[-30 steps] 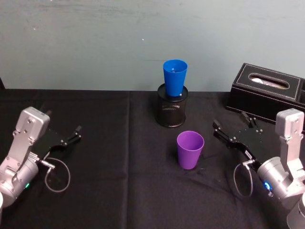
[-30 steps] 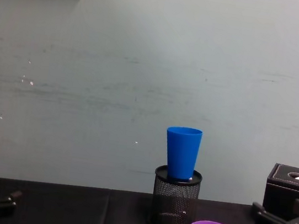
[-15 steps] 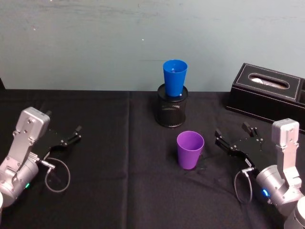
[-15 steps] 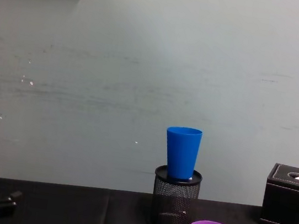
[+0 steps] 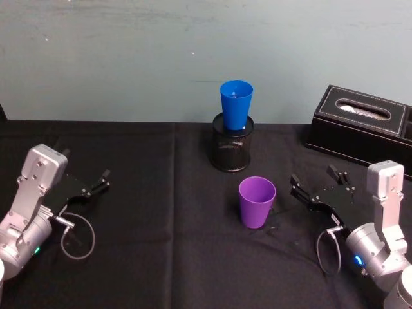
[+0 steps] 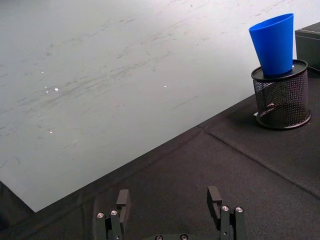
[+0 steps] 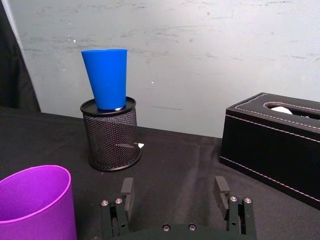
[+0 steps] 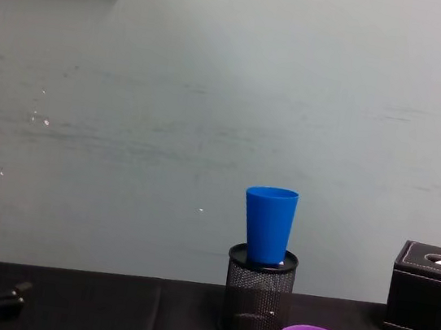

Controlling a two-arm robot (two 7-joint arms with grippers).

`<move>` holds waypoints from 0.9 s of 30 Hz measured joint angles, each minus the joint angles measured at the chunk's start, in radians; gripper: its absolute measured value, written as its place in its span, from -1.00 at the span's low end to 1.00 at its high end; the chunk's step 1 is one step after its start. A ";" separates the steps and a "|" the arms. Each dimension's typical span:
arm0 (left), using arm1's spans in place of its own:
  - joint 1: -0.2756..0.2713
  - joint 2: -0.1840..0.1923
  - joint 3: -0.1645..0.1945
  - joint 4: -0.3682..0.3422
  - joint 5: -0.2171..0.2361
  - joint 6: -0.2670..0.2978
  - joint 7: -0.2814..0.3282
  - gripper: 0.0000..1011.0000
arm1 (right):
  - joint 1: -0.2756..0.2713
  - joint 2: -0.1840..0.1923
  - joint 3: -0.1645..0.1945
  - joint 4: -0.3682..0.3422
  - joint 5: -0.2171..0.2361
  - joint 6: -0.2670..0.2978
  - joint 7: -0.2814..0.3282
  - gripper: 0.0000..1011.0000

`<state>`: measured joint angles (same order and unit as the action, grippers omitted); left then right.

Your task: Pick up one cup with a gripper and tap it against the other cup.

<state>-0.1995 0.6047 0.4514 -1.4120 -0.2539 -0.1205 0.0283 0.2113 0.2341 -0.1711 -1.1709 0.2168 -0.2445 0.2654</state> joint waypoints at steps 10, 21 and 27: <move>0.000 0.000 0.000 0.000 0.000 0.000 0.000 1.00 | -0.001 0.001 -0.001 -0.003 0.002 0.002 0.001 0.98; 0.000 0.000 0.000 0.000 0.000 0.000 0.000 1.00 | -0.001 0.002 -0.003 -0.004 0.003 0.003 0.001 0.98; 0.000 0.000 0.000 0.000 0.000 0.000 0.000 1.00 | -0.001 0.002 -0.003 -0.005 0.004 0.004 0.001 0.98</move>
<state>-0.1995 0.6047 0.4514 -1.4120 -0.2539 -0.1205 0.0283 0.2101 0.2364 -0.1737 -1.1761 0.2206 -0.2408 0.2662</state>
